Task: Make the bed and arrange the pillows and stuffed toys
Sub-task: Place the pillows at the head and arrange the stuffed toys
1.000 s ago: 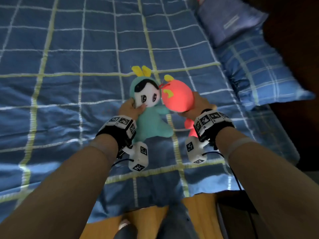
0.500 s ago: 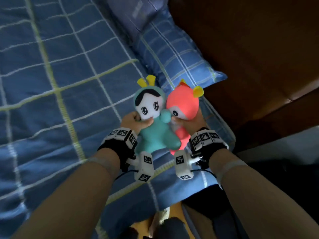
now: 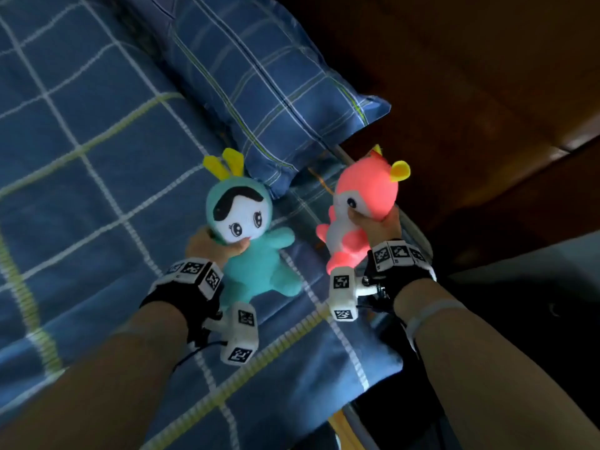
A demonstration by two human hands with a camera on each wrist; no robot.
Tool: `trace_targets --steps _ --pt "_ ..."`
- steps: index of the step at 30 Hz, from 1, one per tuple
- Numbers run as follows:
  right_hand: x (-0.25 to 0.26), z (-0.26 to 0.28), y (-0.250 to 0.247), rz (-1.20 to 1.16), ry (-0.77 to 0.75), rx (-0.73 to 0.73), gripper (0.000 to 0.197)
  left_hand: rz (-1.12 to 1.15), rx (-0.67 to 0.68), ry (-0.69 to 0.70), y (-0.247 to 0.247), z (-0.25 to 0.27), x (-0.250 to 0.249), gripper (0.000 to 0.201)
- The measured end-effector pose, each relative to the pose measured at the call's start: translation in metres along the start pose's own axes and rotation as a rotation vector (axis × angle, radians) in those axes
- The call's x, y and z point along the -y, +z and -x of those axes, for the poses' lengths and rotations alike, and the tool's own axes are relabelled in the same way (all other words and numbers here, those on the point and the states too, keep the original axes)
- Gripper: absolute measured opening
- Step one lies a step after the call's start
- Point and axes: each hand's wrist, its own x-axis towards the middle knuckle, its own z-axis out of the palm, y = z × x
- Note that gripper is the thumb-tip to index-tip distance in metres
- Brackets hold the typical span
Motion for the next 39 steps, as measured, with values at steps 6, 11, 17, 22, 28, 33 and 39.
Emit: trace_targets --steps 6,11,17,22,28,33,39 --pt "-0.019 -0.065 0.025 -0.089 0.026 0.111 0.076 0.024 -0.040 -0.082 0.060 -0.035 0.027 0.055" --pt "-0.025 -0.103 0.033 -0.141 0.056 0.252 0.051 0.088 -0.062 -0.141 0.078 -0.061 0.039 0.057" --pt "-0.047 -0.114 0.038 -0.064 0.081 0.170 0.052 0.140 -0.111 -0.175 0.091 -0.079 0.046 0.060" --pt "-0.046 -0.122 0.026 -0.065 0.224 0.349 0.040 0.148 -0.111 -0.190 0.092 -0.082 0.048 0.059" --pt "-0.047 -0.119 0.032 0.232 0.226 0.466 0.025 0.177 -0.133 -0.167 0.094 -0.084 0.050 0.058" --pt "-0.045 -0.123 0.030 0.273 0.088 0.278 0.013 0.200 -0.119 -0.148 0.094 -0.083 0.051 0.072" --pt "-0.023 -0.137 0.026 0.272 0.010 0.133 0.012 0.205 -0.140 -0.137 0.096 -0.086 0.056 0.059"
